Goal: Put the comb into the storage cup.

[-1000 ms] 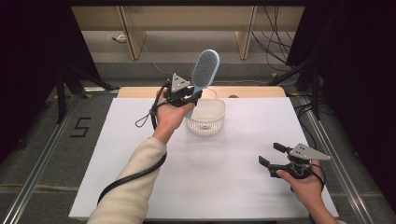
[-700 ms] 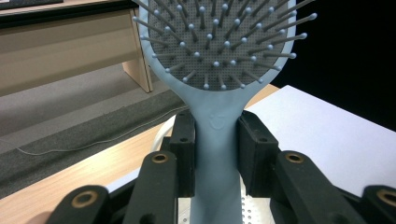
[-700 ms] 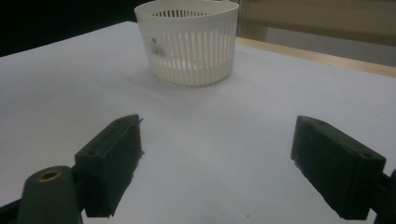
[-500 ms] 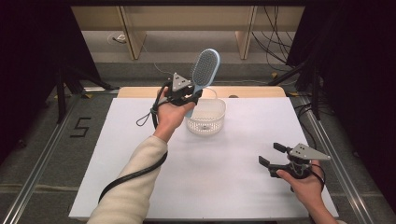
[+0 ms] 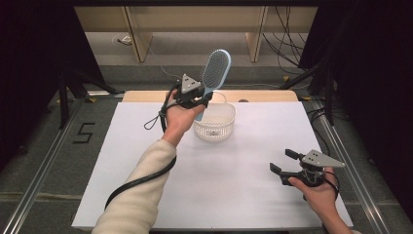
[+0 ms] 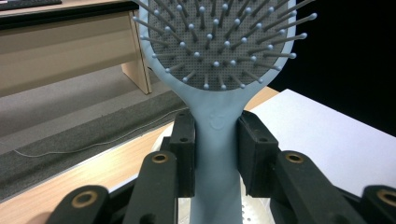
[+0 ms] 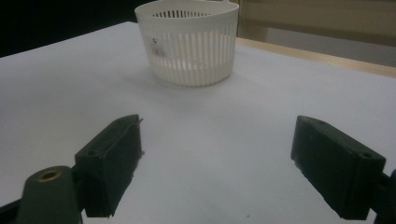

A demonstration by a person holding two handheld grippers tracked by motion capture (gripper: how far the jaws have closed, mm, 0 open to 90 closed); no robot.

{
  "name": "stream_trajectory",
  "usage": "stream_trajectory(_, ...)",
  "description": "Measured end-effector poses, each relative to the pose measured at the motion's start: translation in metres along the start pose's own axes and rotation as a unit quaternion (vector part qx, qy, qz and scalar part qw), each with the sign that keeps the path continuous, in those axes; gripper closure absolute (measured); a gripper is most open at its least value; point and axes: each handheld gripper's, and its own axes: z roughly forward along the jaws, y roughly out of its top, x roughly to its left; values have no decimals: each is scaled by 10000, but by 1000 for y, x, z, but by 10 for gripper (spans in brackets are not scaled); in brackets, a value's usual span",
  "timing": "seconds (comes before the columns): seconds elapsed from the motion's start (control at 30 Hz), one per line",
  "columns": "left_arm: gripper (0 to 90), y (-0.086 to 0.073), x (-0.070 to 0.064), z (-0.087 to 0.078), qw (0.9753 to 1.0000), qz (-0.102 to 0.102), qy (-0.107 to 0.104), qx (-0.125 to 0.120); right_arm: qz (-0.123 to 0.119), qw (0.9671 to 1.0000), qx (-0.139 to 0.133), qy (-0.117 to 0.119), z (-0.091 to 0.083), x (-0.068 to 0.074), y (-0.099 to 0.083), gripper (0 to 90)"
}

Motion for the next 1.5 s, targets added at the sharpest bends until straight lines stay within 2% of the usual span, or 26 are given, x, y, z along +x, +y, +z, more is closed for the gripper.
stream_trajectory(1.5,696,-2,1,18,10000,-46,-46,-18,9,10000,3,8,0,0,0,172)
